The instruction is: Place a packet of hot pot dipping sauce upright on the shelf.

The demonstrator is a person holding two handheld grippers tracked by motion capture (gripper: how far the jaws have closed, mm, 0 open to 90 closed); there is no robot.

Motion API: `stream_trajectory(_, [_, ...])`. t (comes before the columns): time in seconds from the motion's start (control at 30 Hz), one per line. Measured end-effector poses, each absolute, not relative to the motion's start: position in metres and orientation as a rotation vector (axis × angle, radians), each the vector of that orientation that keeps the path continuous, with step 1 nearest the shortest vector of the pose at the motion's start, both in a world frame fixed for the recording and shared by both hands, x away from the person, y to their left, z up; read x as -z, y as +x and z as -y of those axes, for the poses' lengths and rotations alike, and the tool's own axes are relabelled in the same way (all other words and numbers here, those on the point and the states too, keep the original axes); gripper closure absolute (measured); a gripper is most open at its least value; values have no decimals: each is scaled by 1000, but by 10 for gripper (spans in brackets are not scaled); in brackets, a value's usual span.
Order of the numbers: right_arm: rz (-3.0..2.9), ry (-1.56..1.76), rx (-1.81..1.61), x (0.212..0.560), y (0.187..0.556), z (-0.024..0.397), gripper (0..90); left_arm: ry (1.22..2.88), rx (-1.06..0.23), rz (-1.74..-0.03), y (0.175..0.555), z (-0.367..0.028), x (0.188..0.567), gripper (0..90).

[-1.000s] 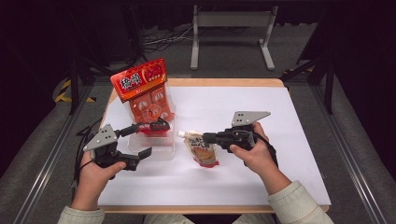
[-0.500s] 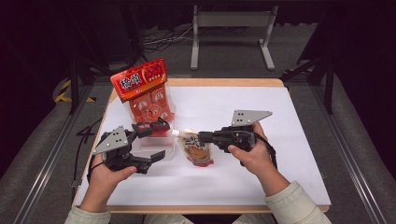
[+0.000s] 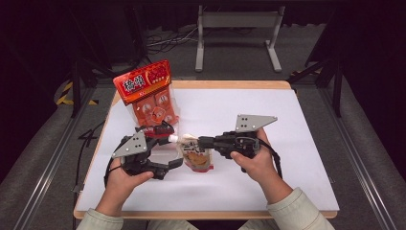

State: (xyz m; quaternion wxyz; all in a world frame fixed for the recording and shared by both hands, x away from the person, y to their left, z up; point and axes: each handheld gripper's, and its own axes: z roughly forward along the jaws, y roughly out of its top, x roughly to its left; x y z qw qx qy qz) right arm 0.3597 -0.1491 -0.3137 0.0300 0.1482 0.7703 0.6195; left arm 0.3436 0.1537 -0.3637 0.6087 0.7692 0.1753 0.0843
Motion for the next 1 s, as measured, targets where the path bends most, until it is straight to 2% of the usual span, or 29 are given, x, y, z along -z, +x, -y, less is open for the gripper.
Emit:
stream_trajectory(0.23, [-2380,441,-1933,315,357,143,891,1754,-146,-387,345,-147,366,261])
stream_trajectory(0.43, [-2379,426,-1948,316,356,139,890,1732,-92,-390,347,-148,369,355])
stream_trajectory(0.57, [-2382,424,-1952,317,356,137,890,1746,-68,-408,348,-148,369,427])
stream_trajectory(0.8, [-2388,427,-1945,319,357,134,890,1754,-47,-386,347,-147,369,641])
stream_trajectory(0.9, [-2390,429,-1945,319,357,133,889,1756,-38,-388,347,-148,368,667])
stream_trajectory(1.0, [-2389,428,-1943,319,357,133,889,1760,-26,-387,347,-150,367,738])
